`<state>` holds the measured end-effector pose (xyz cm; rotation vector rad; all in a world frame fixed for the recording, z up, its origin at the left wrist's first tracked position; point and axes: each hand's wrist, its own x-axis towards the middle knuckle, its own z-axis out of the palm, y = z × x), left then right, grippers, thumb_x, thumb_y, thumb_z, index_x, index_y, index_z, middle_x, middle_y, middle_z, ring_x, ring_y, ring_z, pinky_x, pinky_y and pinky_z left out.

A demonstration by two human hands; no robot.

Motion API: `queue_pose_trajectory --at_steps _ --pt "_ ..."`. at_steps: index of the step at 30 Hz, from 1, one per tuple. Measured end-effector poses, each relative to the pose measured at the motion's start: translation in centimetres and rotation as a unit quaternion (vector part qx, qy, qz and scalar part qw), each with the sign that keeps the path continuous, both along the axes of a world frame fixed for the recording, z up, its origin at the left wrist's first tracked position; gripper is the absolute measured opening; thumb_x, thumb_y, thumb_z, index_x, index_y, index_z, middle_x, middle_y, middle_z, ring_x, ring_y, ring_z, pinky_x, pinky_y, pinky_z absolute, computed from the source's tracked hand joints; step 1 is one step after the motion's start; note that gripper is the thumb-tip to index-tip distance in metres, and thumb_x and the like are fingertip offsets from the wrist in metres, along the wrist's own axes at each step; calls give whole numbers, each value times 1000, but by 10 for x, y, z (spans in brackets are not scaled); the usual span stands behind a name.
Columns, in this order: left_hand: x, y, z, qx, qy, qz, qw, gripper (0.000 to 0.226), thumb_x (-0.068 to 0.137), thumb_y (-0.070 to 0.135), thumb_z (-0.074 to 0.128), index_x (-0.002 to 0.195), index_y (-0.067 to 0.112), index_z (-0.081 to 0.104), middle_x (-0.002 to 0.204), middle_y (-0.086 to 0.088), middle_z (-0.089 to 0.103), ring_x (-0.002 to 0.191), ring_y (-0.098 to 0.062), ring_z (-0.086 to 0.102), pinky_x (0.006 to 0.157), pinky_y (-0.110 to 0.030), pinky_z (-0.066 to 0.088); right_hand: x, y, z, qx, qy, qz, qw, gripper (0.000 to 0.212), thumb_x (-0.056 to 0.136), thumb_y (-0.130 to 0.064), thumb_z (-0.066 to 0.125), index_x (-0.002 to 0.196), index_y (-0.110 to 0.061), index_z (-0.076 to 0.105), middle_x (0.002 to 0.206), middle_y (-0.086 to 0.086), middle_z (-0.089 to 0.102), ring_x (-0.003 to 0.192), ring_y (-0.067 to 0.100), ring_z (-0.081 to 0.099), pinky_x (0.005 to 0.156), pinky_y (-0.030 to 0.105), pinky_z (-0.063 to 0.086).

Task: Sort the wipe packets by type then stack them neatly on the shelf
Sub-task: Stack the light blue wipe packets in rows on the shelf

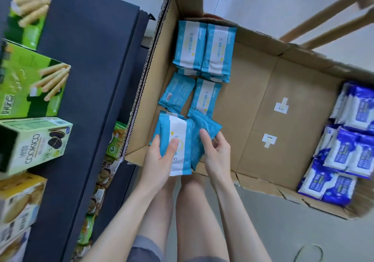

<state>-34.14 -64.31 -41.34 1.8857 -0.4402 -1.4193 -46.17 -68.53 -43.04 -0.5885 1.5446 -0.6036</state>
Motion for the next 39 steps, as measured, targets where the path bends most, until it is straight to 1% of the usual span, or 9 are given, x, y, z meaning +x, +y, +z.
queue_pose_trajectory --at_steps 5,8,11,16,20,26,31,34,39 --pt "-10 10 63 -40 41 58 997 18 96 15 51 111 8 57 96 0 68 84 -7 66 68 -17 51 -11 9 70 3 -87 42 995 48 89 -33 63 68 6 43 67 8 40 62 12 37 57 24 31" --pt "-19 19 99 -58 61 108 991 20 95 17 51 110 6 56 99 -4 69 88 -14 67 72 -24 55 -20 10 110 21 -149 89 985 37 93 -37 54 94 -3 68 91 4 70 81 14 65 72 26 50" --pt "-34 34 130 -74 86 163 980 17 95 18 51 107 7 56 98 -5 70 87 -16 68 73 -29 57 -31 16 142 26 -189 128 973 45 87 -43 57 117 -10 65 120 12 66 113 26 61 96 40 46" --pt "-72 77 174 -121 116 231 958 22 97 14 49 118 10 54 109 -9 69 96 -21 66 83 -40 55 -62 39 185 -1 -196 234 952 32 86 -37 62 113 -20 62 108 3 67 93 14 65 71 27 51" --pt "-89 118 207 -159 80 270 946 22 92 16 56 112 8 59 108 -14 69 98 -27 65 88 -45 51 -75 57 219 -79 -163 330 926 49 74 -29 71 120 -15 59 112 5 69 98 16 67 77 26 53" --pt "-72 183 280 -238 -71 370 895 24 80 22 67 100 9 62 95 -4 73 89 -17 69 71 -29 57 -45 86 287 -196 -109 457 861 52 69 -18 85 107 -19 50 104 -1 63 80 2 66 60 22 55" --pt "-36 239 334 -279 -134 426 850 11 88 22 60 98 21 65 99 0 73 95 -18 66 87 -42 51 18 115 346 -333 -108 538 767 60 67 -25 86 111 -27 45 98 -15 60 82 -9 60 67 14 50" --pt "-11 277 360 -301 -144 449 829 28 93 6 52 102 29 65 99 10 72 94 -10 65 82 -32 49 58 138 371 -336 -169 577 725 58 78 -33 77 126 -24 45 110 -5 65 91 4 65 74 26 54" --pt "41 352 396 -299 -264 444 802 31 89 2 58 102 30 65 98 12 72 94 -6 64 84 -21 49 125 191 408 -392 -221 617 646 28 97 -12 51 123 -20 50 104 -7 64 82 -2 61 67 16 48"
